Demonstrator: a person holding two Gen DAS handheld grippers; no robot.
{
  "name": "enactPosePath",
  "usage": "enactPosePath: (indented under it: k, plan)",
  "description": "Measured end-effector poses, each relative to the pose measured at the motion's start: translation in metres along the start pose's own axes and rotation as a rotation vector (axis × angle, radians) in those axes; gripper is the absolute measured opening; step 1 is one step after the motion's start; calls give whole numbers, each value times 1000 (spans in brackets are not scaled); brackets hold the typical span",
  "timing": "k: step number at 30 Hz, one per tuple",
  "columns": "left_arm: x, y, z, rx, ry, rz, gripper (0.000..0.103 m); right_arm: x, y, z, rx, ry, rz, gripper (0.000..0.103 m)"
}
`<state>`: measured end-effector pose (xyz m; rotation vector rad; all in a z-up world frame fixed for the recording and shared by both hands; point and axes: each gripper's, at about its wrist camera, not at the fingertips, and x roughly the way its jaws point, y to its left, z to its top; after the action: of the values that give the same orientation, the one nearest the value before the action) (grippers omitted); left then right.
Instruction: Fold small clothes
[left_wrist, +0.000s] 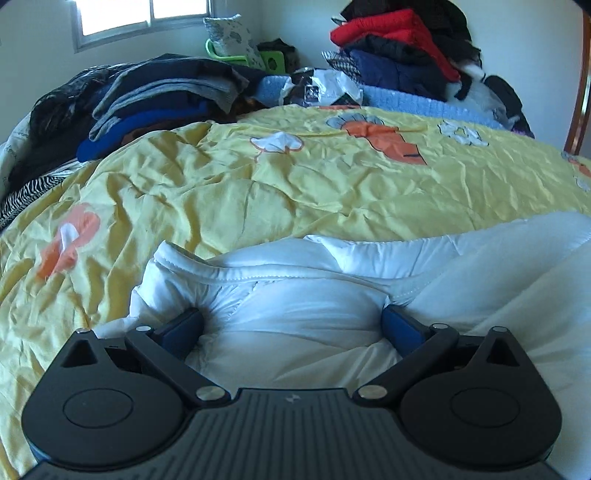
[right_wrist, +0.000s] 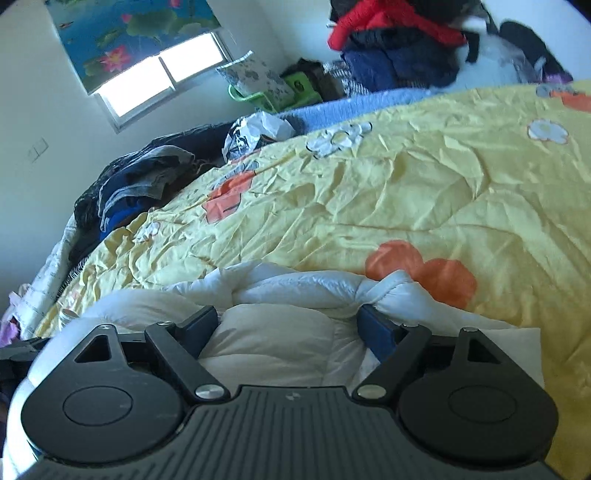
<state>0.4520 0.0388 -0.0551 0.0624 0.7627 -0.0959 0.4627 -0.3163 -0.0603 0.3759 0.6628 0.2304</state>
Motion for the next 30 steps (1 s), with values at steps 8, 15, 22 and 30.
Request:
enactPosePath:
  k: [8, 15, 22, 30]
  plan:
    - [2, 4, -4, -28, -24, -21, 103, -2, -1, -6, -14, -43, 13, 84]
    - [2, 4, -4, -30, -27, -18, 103, 3, 12, -9, -91, -30, -33, 87]
    - [2, 4, -4, -29, -30, -15, 103, 4, 15, -9, -110, -27, -47, 88]
    - [-26, -11, -2, 26, -97, 130, 103, -10, 15, -4, -68, -46, -91, 82]
